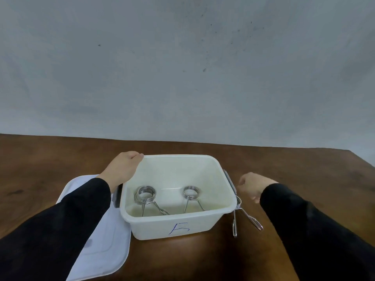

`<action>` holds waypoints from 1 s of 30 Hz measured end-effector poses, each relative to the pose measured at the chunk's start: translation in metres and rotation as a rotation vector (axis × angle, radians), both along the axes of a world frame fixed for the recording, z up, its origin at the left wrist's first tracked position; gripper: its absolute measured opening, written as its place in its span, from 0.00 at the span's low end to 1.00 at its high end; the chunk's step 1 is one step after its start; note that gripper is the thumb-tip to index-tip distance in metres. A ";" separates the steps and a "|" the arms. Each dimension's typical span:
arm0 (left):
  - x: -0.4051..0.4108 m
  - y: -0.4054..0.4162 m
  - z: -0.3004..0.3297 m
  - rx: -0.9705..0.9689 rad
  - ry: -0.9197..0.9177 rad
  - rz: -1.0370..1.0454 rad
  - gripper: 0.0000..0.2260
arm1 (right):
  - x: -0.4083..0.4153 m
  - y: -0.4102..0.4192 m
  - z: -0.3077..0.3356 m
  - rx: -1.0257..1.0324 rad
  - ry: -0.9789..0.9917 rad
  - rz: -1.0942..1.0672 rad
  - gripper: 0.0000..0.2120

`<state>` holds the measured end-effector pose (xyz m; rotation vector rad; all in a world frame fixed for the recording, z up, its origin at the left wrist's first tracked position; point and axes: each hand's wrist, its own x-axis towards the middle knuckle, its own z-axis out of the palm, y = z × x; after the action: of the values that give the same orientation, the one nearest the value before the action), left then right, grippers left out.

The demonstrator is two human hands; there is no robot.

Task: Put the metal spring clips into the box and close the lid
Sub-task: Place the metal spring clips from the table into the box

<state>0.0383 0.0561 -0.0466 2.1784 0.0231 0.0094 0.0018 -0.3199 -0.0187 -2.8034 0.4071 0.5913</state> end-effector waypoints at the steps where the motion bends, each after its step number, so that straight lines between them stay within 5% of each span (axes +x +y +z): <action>1: -0.001 -0.001 0.001 0.005 0.001 0.001 0.17 | -0.003 0.000 -0.012 -0.019 0.031 0.012 0.16; 14: -0.005 -0.004 0.003 -0.030 0.020 0.026 0.15 | -0.004 0.002 -0.060 -0.098 -0.062 -0.062 0.10; 19: -0.007 -0.005 0.005 -0.064 0.030 0.042 0.16 | 0.008 -0.021 0.017 -0.177 -0.278 -0.060 0.16; 23: -0.010 -0.006 0.008 -0.051 0.031 0.049 0.16 | 0.008 0.011 0.114 0.032 -0.551 0.062 0.10; 26: -0.010 -0.005 0.008 -0.070 0.037 0.042 0.16 | 0.006 0.068 0.143 0.074 -0.483 0.242 0.11; 30: -0.009 -0.001 0.006 -0.061 0.041 0.035 0.16 | 0.015 0.132 0.101 -0.121 -0.217 0.431 0.14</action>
<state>0.0293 0.0551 -0.0408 2.1168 0.0836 -0.0153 0.0166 -0.1880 0.0826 -3.0470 -0.2175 0.3423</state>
